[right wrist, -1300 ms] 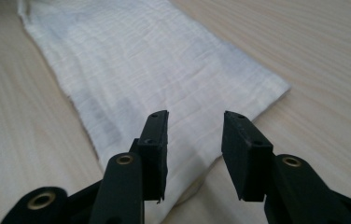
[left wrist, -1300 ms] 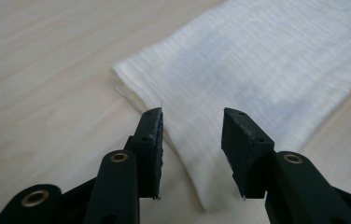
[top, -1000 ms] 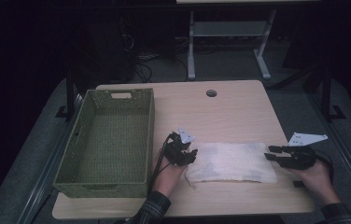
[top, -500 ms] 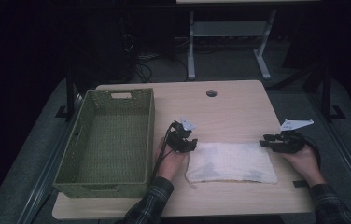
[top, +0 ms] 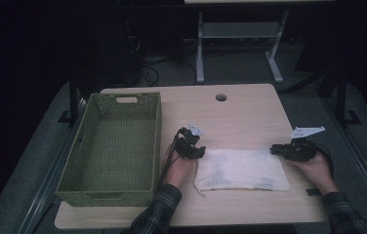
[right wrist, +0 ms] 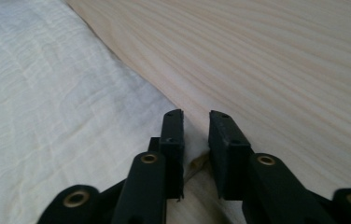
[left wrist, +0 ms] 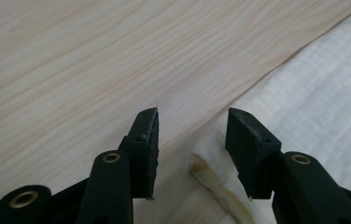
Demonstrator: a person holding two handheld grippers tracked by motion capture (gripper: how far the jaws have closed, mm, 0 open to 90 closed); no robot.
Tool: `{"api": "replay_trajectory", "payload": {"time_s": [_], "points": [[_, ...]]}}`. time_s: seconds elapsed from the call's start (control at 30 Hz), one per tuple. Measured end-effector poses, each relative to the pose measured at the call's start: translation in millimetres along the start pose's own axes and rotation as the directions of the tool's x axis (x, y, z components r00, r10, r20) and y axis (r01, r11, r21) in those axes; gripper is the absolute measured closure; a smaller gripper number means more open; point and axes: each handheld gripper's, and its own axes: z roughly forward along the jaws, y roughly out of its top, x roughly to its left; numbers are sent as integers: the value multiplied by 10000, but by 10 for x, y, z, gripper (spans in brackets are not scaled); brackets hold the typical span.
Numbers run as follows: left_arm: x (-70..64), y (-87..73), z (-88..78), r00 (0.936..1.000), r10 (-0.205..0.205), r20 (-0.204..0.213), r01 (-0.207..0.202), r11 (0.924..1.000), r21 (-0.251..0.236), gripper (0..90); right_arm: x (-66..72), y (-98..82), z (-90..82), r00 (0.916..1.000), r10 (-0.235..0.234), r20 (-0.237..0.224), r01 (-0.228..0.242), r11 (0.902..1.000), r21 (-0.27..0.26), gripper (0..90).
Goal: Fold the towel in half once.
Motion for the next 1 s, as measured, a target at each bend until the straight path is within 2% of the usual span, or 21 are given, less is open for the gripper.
{"api": "replay_trajectory", "payload": {"time_s": [0.07, 0.13, 0.23, 0.3, 0.37, 0.47, 0.6, 0.67, 0.9, 1.0], "points": [[19, -11, 35, 10000, -9, 63, 8, 9999, 150, 564, 11, 4, -1, 9999, 96, -67, -96, 9999, 56, 800], [32, -28, 74, 9999, -17, 133, 14, 9997, 234, 582, 7, 4, 1, 9999, -110, -74, 110, 9999, 36, 819], [31, -30, 77, 9994, -39, 352, 34, 9999, 150, 654, 15, 9, 0, 9998, -152, -125, 153, 9999, 78, 834], [11, -30, 77, 9981, -27, 616, 20, 9999, 127, 761, 27, 15, 0, 9997, -204, -91, 205, 9997, 109, 844], [-13, -20, 73, 9979, 177, 624, -190, 9996, 208, 848, 41, 23, 1, 9990, -436, 93, 434, 9990, 137, 852], [-2, -13, 65, 9977, 32, 675, -46, 9998, 199, 865, 11, 24, -6, 9989, -406, 219, 404, 9991, 122, 858], [30, 19, -1, 9976, -192, 669, 205, 9996, -187, 869, -55, 53, -10, 9985, -261, 484, 253, 9995, 175, 861], [36, 51, -33, 9979, -190, 622, 214, 9990, -394, 870, -91, 88, -4, 9971, -395, 653, 387, 9992, 131, 863], [72, 149, -68, 9982, -362, 470, 403, 9953, -886, 872, -217, 266, -6, 9930, -307, 1142, 342, 9990, -292, 865], [90, 168, -93, 9987, -352, 380, 388, 9943, -991, 872, -237, 320, -12, 9925, -288, 1186, 345, 9984, -459, 865]]}}
